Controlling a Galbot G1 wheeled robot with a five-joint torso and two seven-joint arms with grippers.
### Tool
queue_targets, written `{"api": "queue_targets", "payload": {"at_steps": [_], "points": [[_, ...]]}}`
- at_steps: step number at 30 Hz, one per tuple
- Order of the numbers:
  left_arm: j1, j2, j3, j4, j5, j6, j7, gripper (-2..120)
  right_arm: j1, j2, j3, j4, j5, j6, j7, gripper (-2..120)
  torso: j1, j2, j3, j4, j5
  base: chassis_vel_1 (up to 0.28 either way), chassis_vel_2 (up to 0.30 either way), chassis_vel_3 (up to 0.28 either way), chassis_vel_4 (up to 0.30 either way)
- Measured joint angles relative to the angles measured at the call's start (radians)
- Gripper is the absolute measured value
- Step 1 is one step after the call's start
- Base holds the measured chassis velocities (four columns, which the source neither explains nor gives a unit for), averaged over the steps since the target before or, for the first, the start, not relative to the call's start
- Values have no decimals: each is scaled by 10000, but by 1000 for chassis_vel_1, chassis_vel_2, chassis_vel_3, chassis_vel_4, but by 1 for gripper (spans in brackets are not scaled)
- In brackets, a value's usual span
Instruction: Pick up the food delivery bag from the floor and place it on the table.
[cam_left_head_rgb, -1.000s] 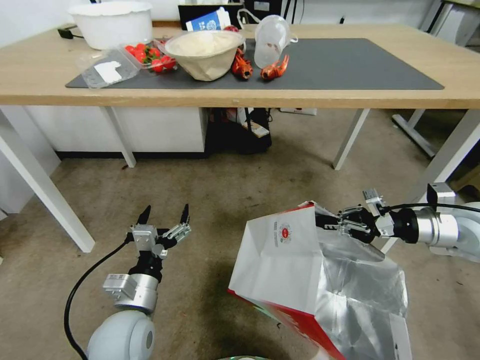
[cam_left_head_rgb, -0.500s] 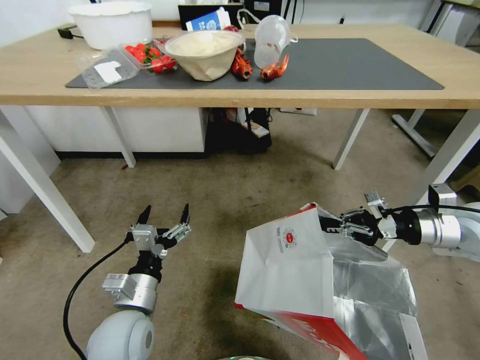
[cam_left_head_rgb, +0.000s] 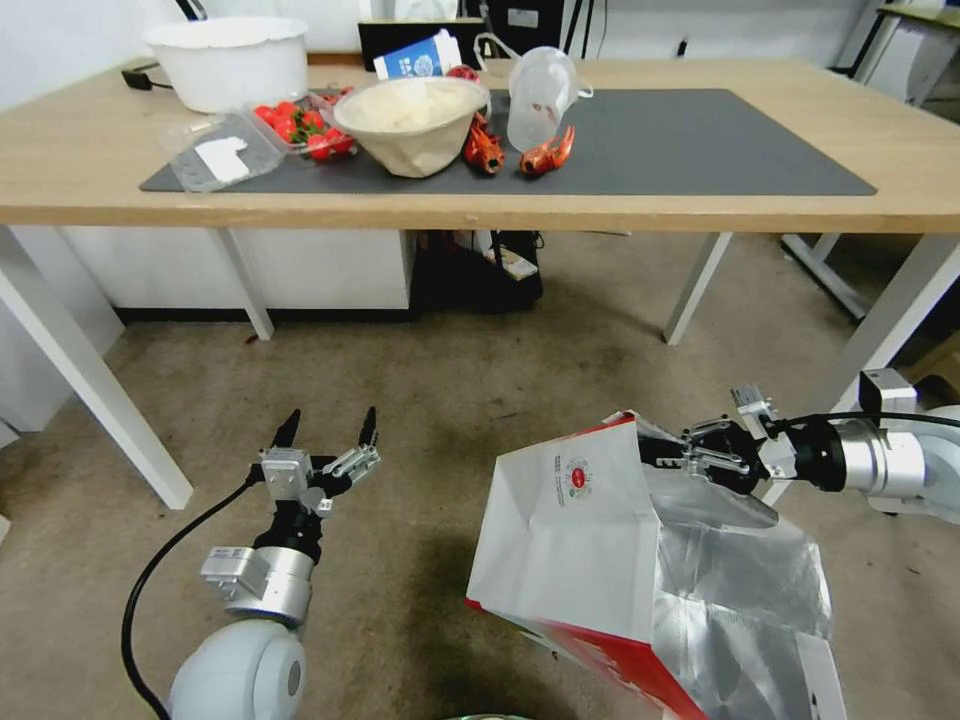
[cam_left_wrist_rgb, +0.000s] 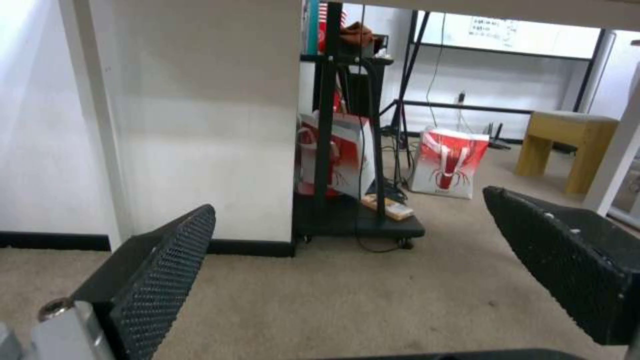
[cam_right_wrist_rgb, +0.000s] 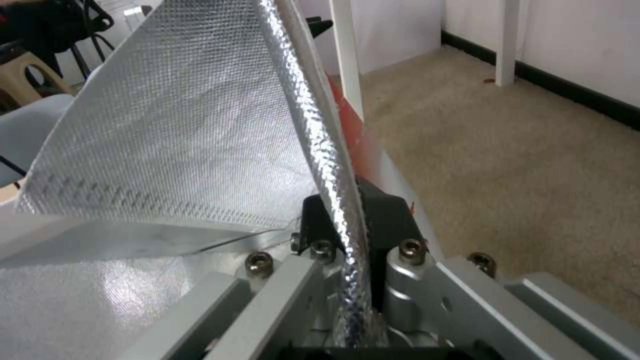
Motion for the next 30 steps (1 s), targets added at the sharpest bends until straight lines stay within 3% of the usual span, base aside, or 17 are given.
{"api": "queue_targets", "payload": {"at_steps": [30], "points": [[-12, -13, -19, -50, -16, 120, -4, 100, 93, -53, -17, 6, -26, -112, -151, 0, 227, 1197, 982, 0, 0, 0, 0, 0, 0]]}}
